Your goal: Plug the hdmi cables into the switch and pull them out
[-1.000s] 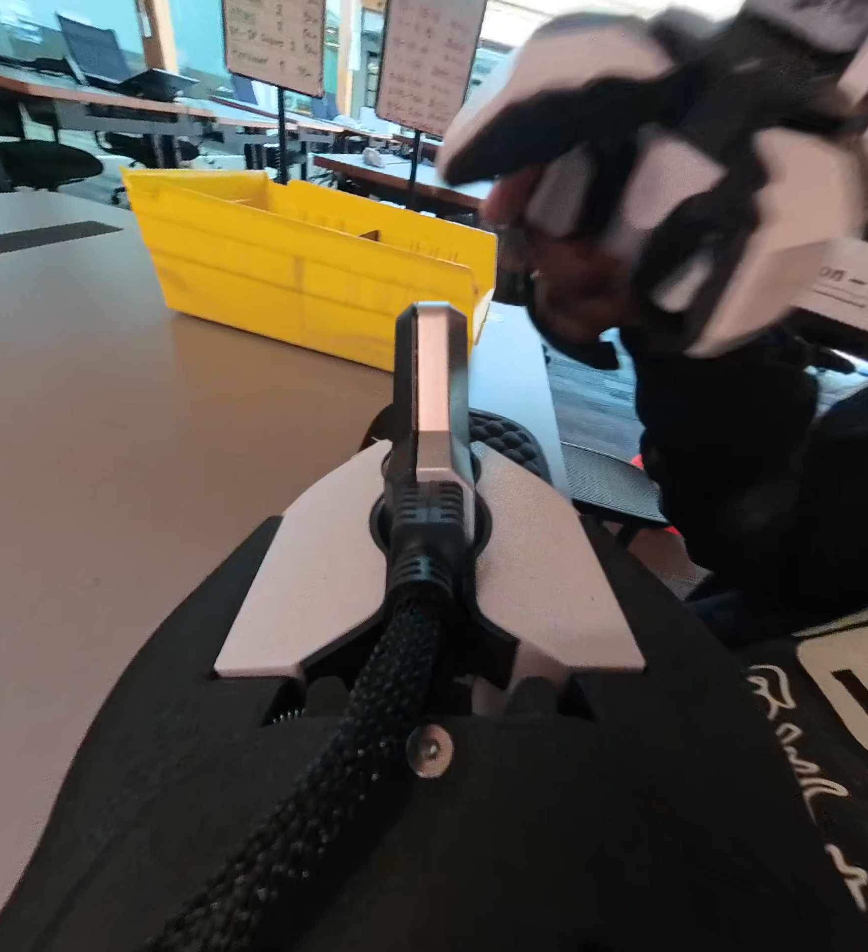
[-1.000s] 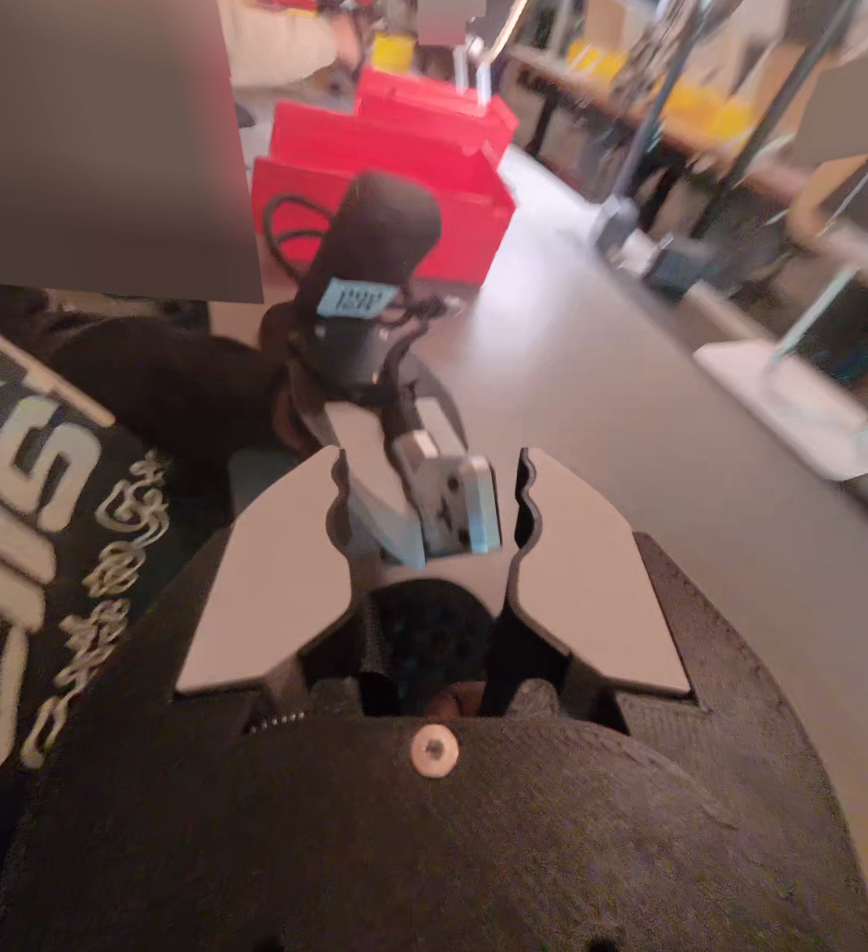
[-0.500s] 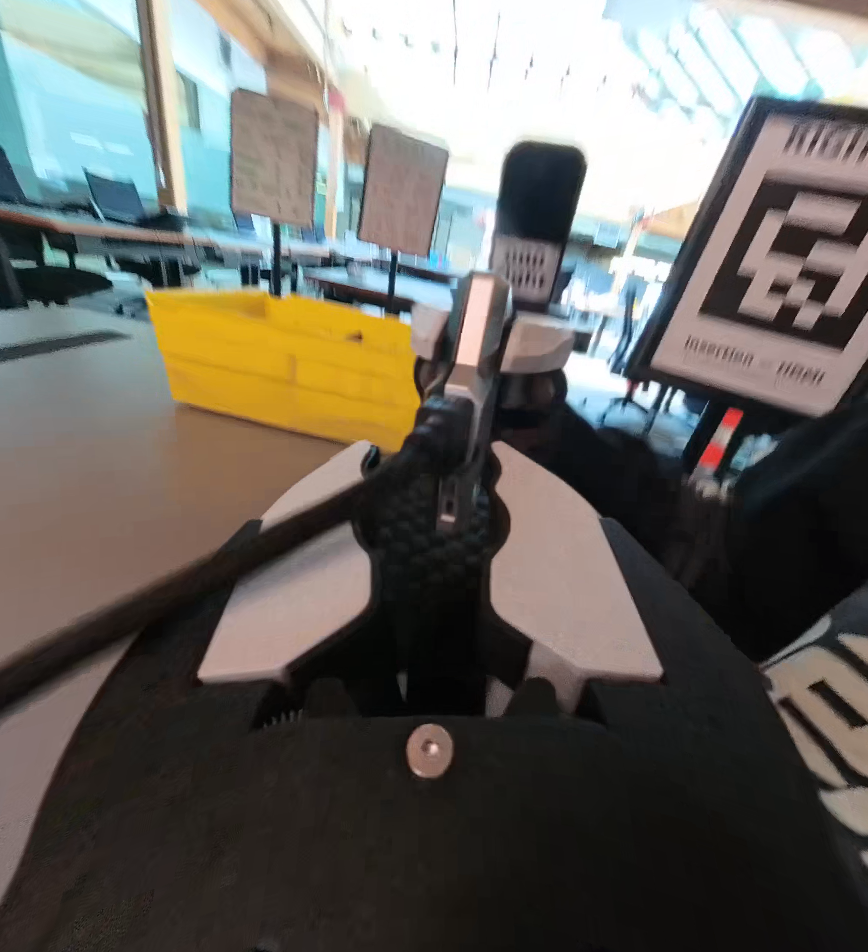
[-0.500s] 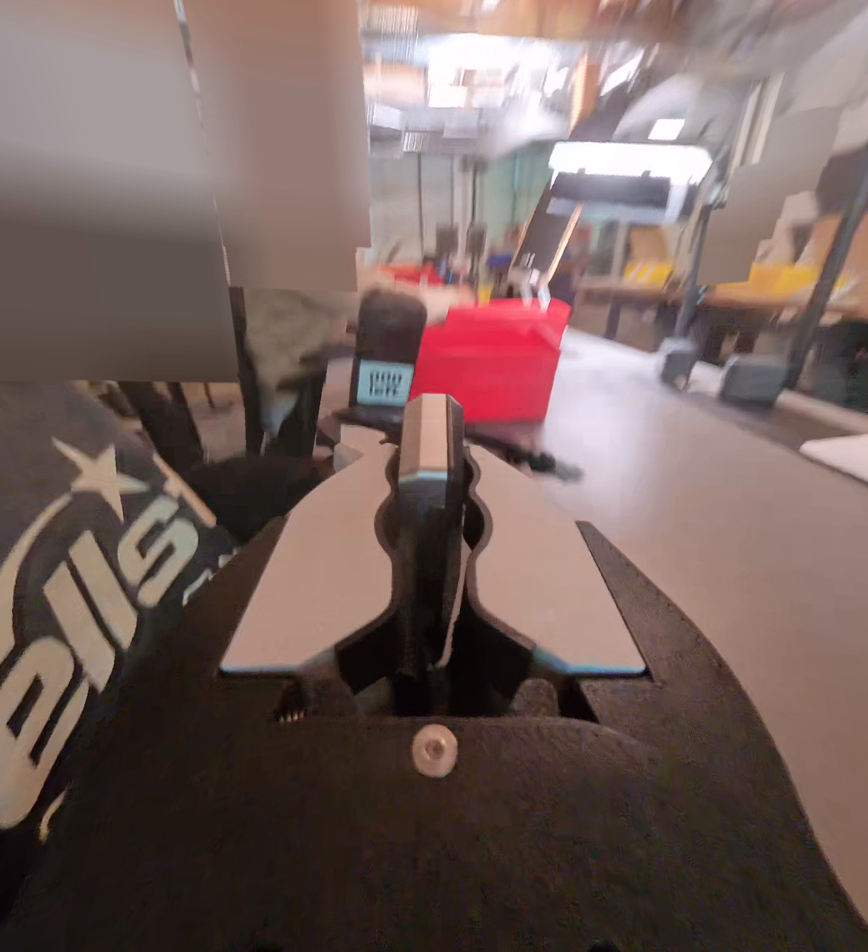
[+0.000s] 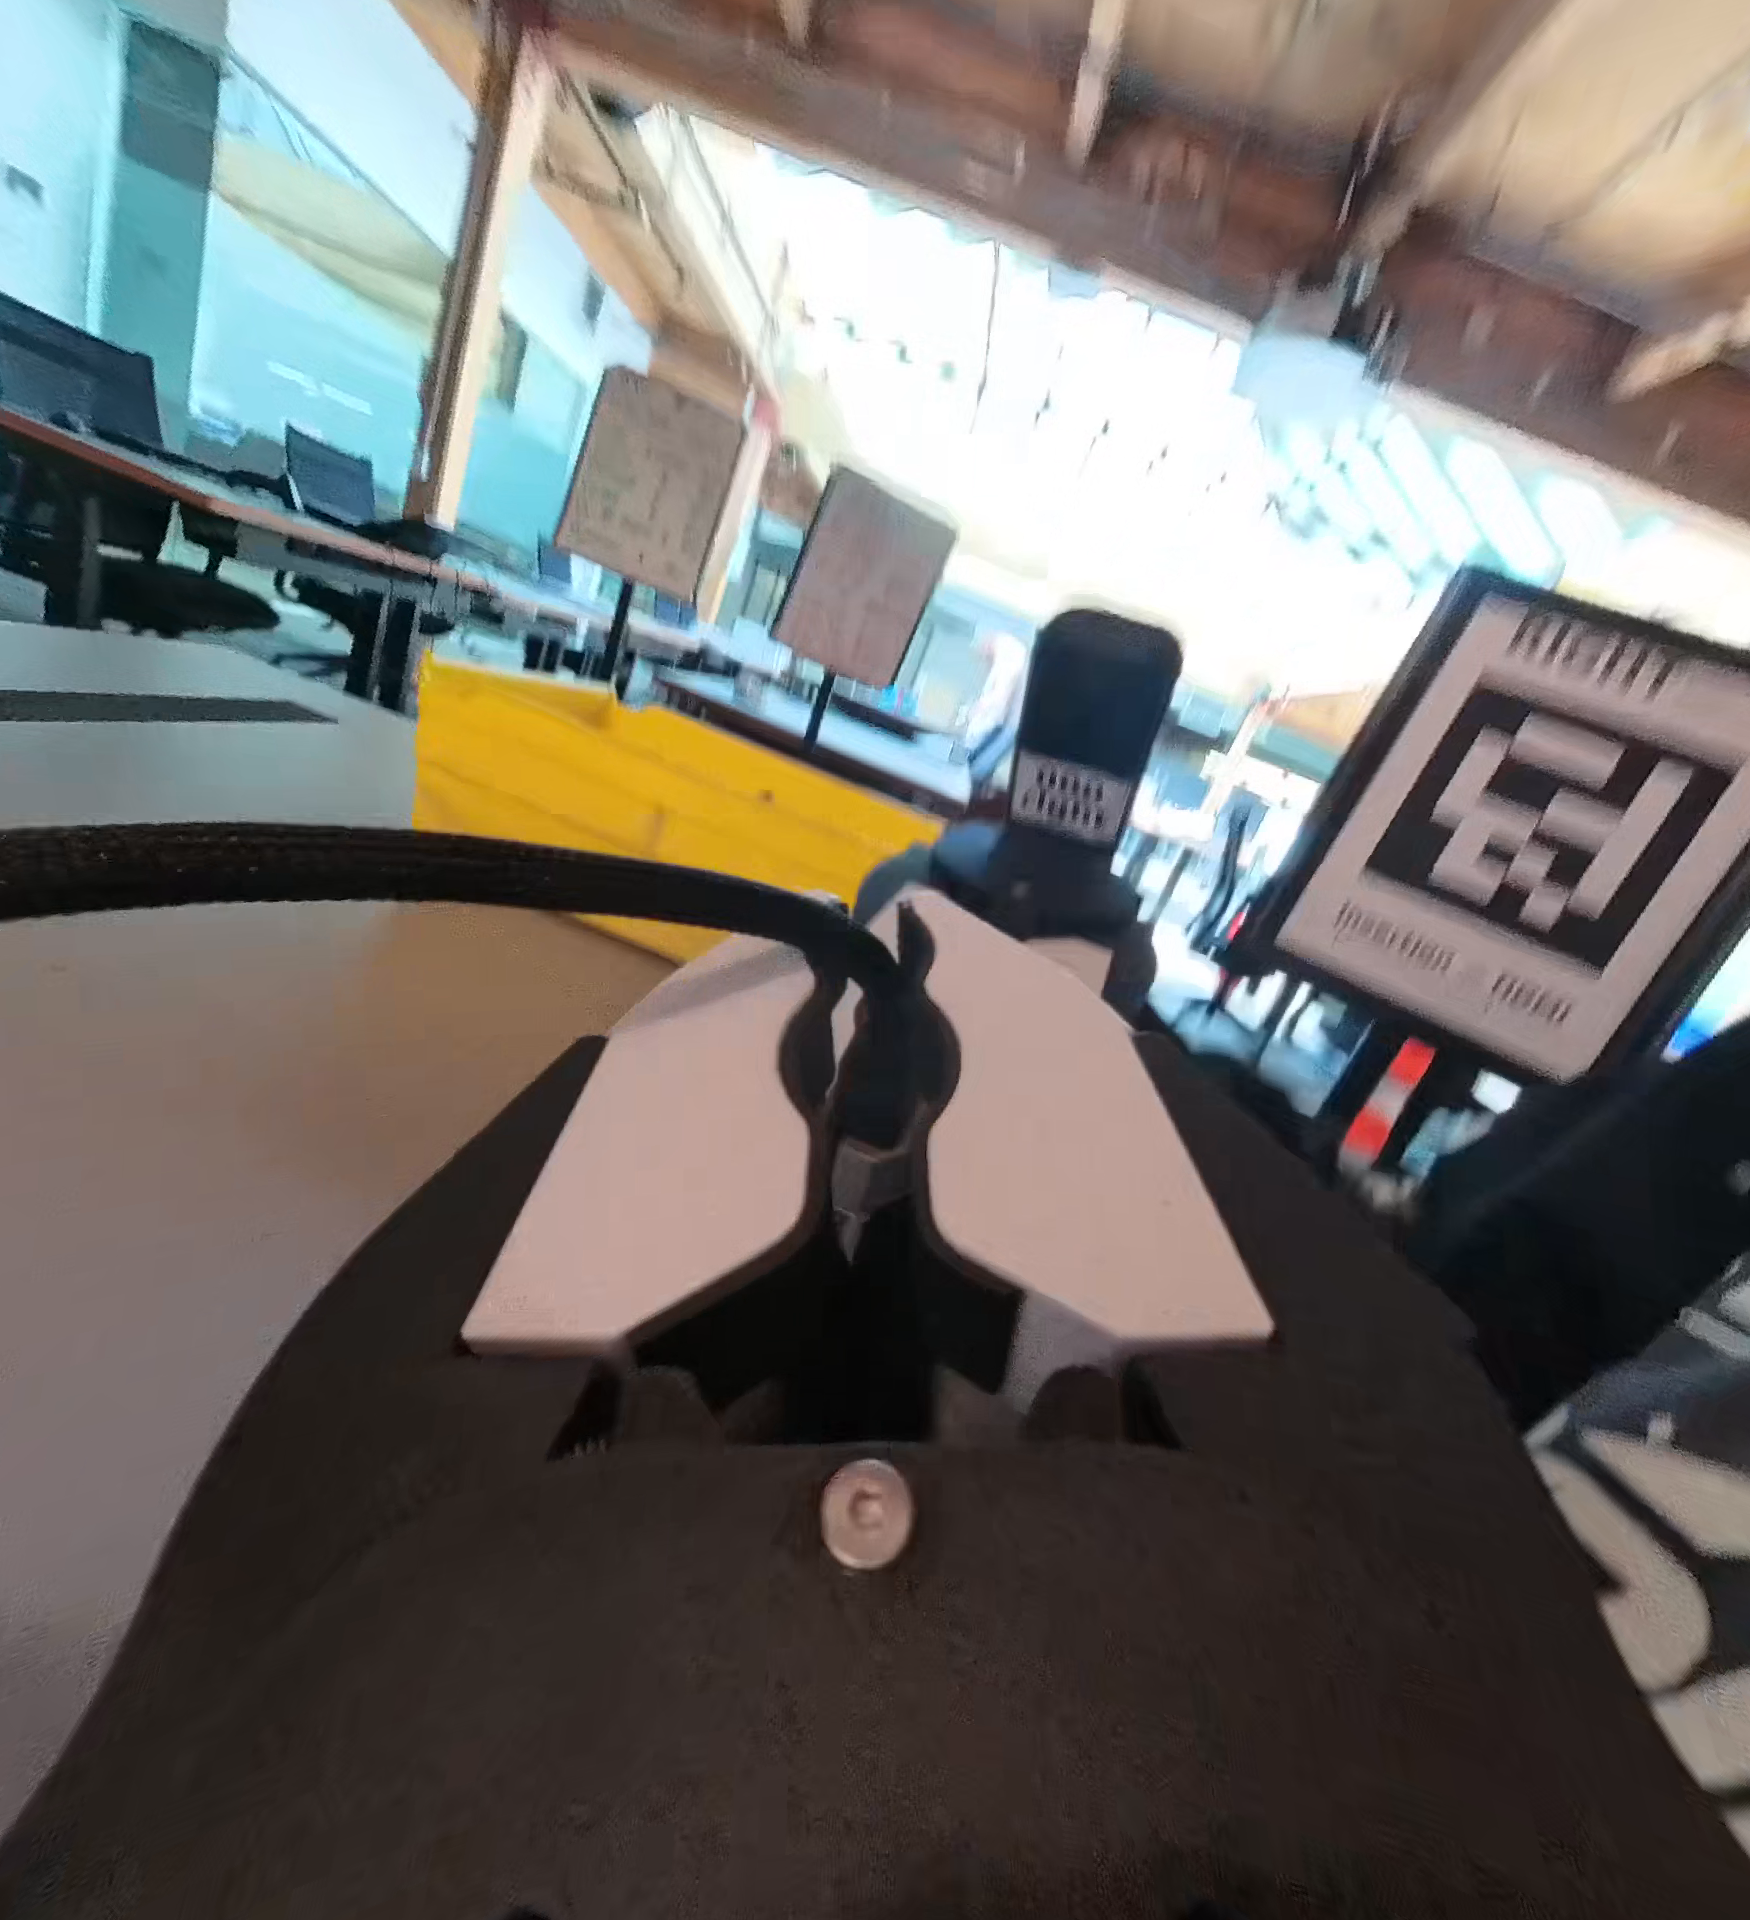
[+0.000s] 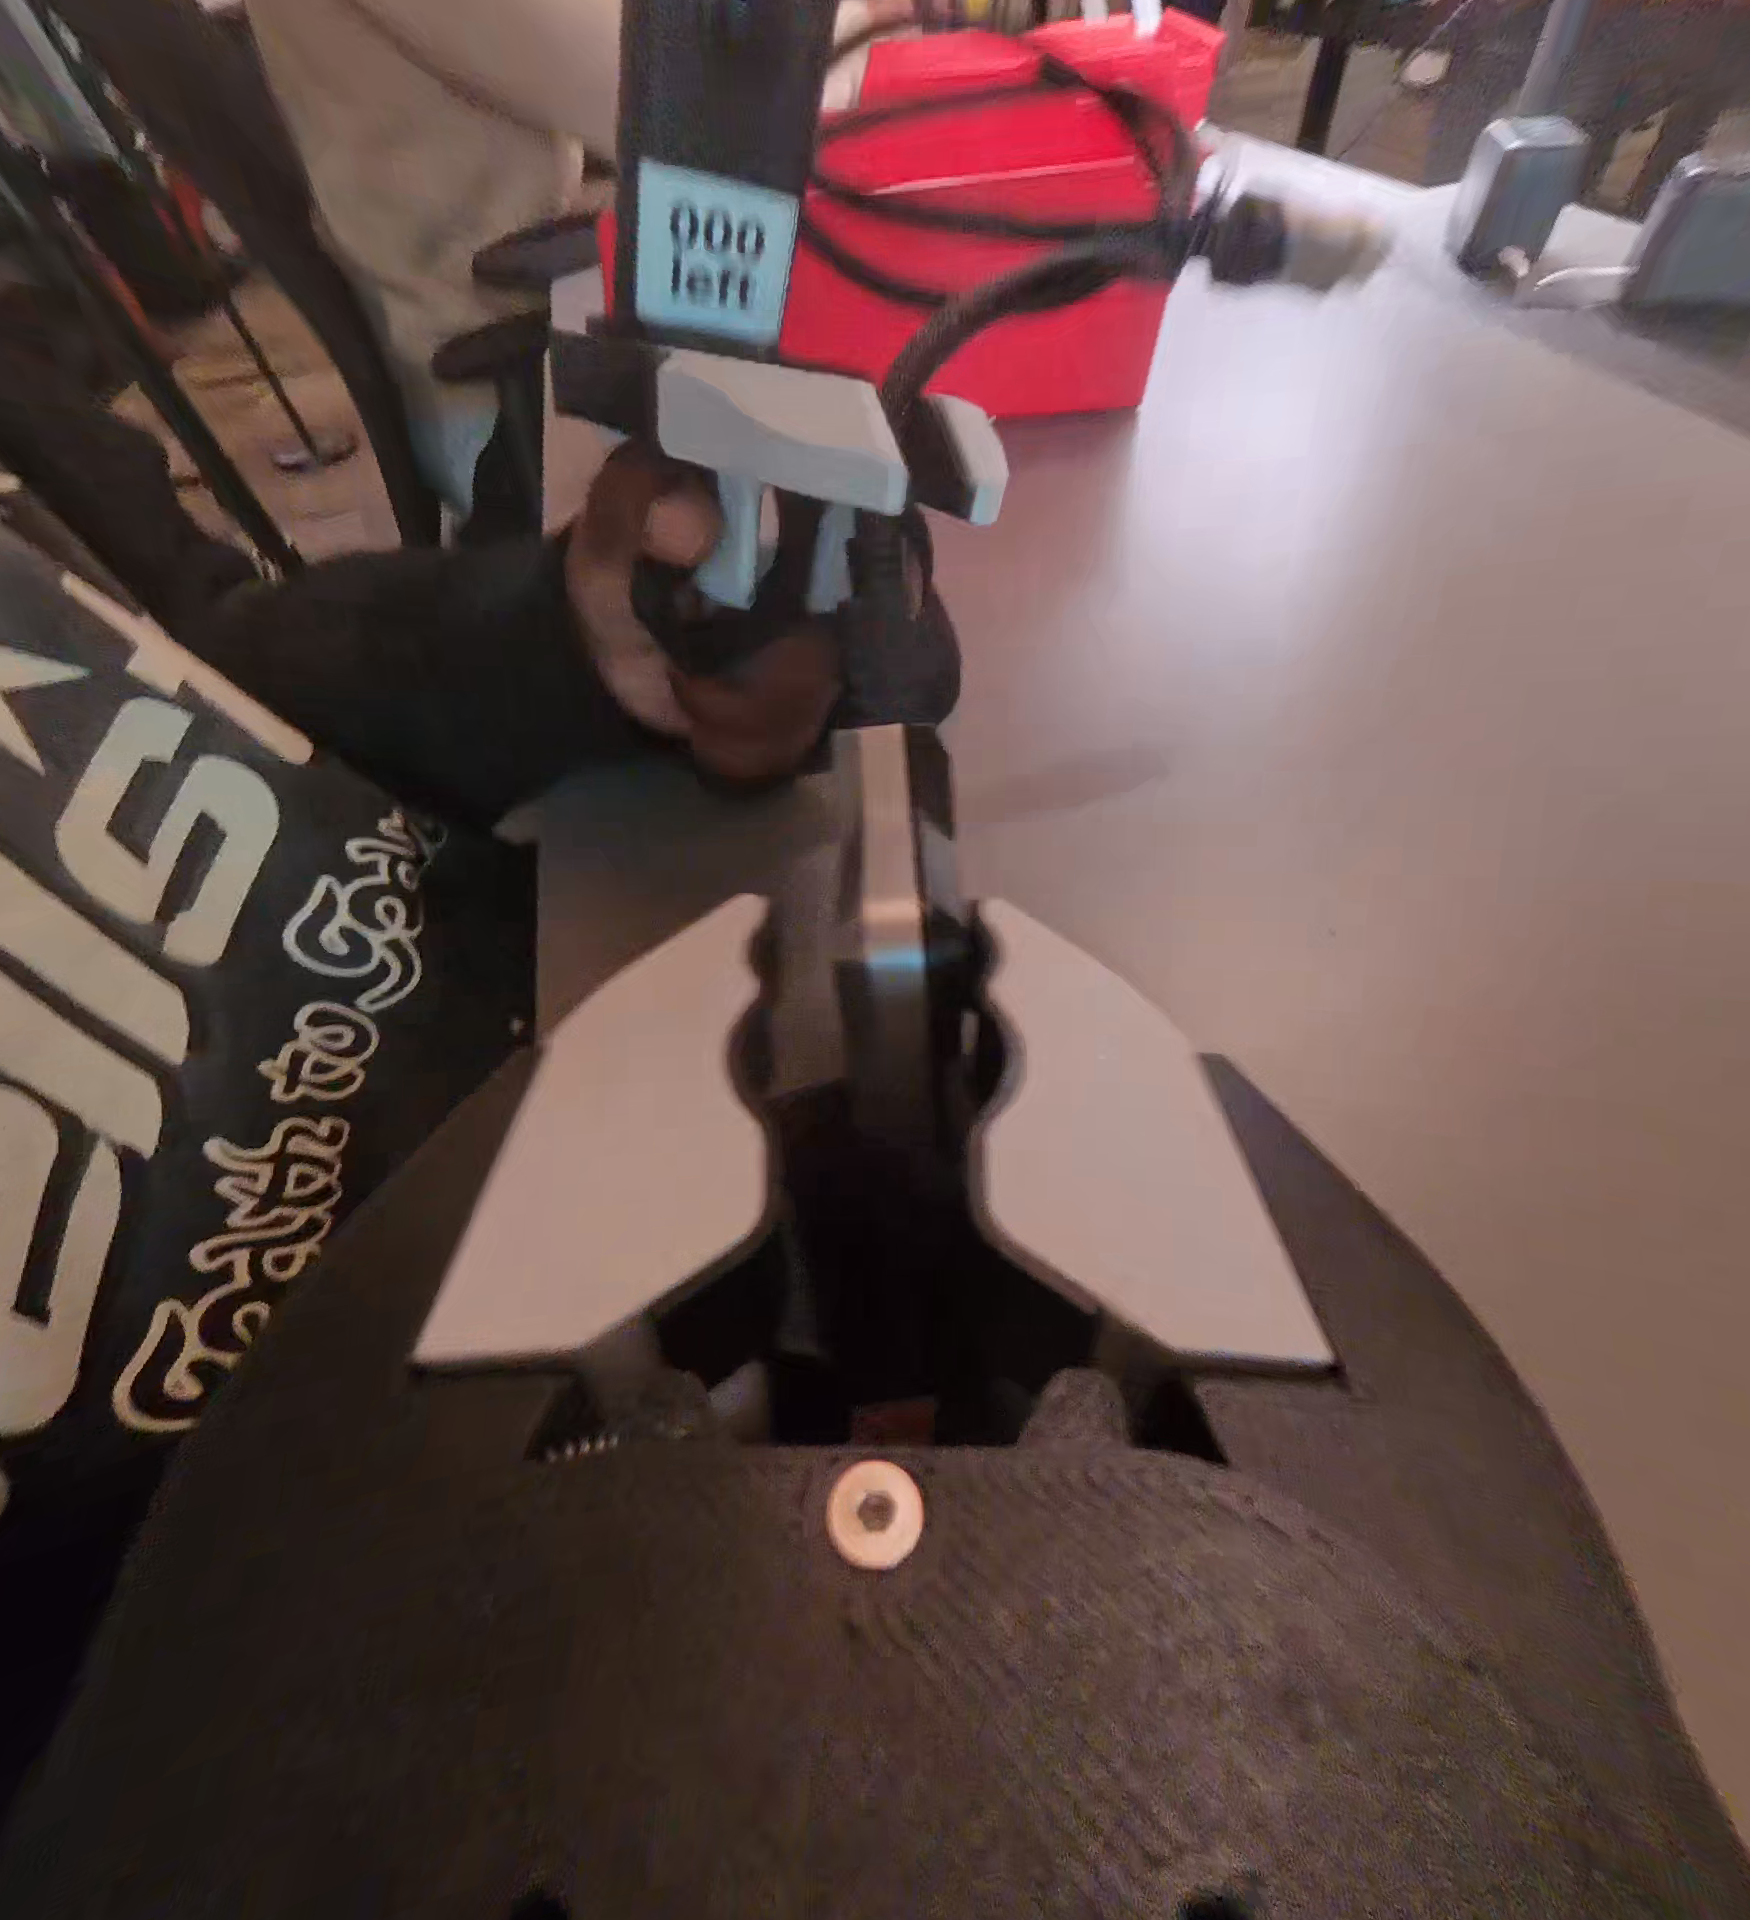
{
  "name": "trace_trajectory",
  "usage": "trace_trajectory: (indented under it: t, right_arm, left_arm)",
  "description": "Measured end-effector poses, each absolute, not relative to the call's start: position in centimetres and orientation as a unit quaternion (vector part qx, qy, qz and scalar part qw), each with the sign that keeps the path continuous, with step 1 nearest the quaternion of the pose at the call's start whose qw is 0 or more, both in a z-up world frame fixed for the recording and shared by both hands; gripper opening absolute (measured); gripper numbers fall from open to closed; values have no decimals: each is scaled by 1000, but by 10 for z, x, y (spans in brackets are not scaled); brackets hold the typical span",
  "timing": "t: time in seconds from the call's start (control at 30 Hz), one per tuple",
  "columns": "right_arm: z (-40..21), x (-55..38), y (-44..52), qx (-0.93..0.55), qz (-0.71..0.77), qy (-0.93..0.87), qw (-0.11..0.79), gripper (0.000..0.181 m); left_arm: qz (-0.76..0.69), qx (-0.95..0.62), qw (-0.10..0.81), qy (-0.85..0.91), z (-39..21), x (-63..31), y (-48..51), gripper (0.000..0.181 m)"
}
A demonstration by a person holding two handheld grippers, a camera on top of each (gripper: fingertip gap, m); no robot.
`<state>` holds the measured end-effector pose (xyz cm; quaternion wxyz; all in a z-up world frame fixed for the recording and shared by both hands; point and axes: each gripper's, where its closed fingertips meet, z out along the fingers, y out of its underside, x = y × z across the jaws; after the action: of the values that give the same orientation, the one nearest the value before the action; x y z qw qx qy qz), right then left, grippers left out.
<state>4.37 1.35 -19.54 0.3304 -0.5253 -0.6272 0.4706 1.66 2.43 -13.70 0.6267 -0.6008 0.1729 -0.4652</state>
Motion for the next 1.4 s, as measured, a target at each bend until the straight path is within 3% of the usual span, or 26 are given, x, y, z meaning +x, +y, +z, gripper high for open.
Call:
trace_trajectory:
  t: [0.03, 0.07, 0.13, 0.33, 0.4, 0.5, 0.6, 0.73, 0.83, 0.9, 1.07, 1.2, 1.3, 1.4]
  right_arm:
    - [-193, 45, 12, -524, 473, -629, 328, 56]
    - [-185, 45, 13, -525, 483, -617, 331, 66]
    - [-162, 41, 12, -512, 524, -588, 342, 68]
    - [-128, 3, -5, -484, 578, -576, 317, 57]
    - [-124, -11, -16, -477, 599, -575, 288, 46]
    - [-127, -20, -14, -484, 599, -575, 278, 14]
    - [-112, -17, -5, -466, 628, -530, 328, 9]
    - [-85, 3, 15, -435, 677, -440, 398, 7]
    - [-86, 5, 16, -435, 676, -428, 414, 7]
    - [-90, 4, 13, -434, 679, -428, 408, 7]
    - [-79, 8, 9, -399, 708, -404, 419, 6]
    - [-59, 17, 5, -366, 735, -379, 427, 6]
    - [-62, 13, 2, -380, 730, -388, 415, 7]
    - [-75, 9, 5, -407, 726, -386, 399, 7]
  left_arm:
    - [-441, -617, 620, 198, -139, 19, 22, 8]
    - [-413, -635, 615, 219, -142, 20, 22, 6]
    - [-348, -671, 598, 266, -150, 21, 21, 5]
    - [-315, -701, 529, 359, -166, 39, 3, 5]
    - [-313, -700, 516, 382, -170, 46, -2, 6]
    - [-301, -700, 505, 405, -172, 47, -8, 6]
    - [-283, -703, 530, 380, -167, 39, 0, 9]
    - [-319, -666, 599, 308, -143, 23, 7, 22]
    - [-384, -613, 667, 178, -110, 2, 19, 58]
    - [-450, -551, 698, 78, -89, -19, 24, 64]
    - [-529, -537, 656, -47, -101, -36, 43, 69]
    - [-498, -563, 654, -78, -122, -34, 54, 89]
    - [-455, -498, 736, -61, -98, -50, 41, 80]
    - [-415, -431, 801, -18, -71, -62, 16, 31]
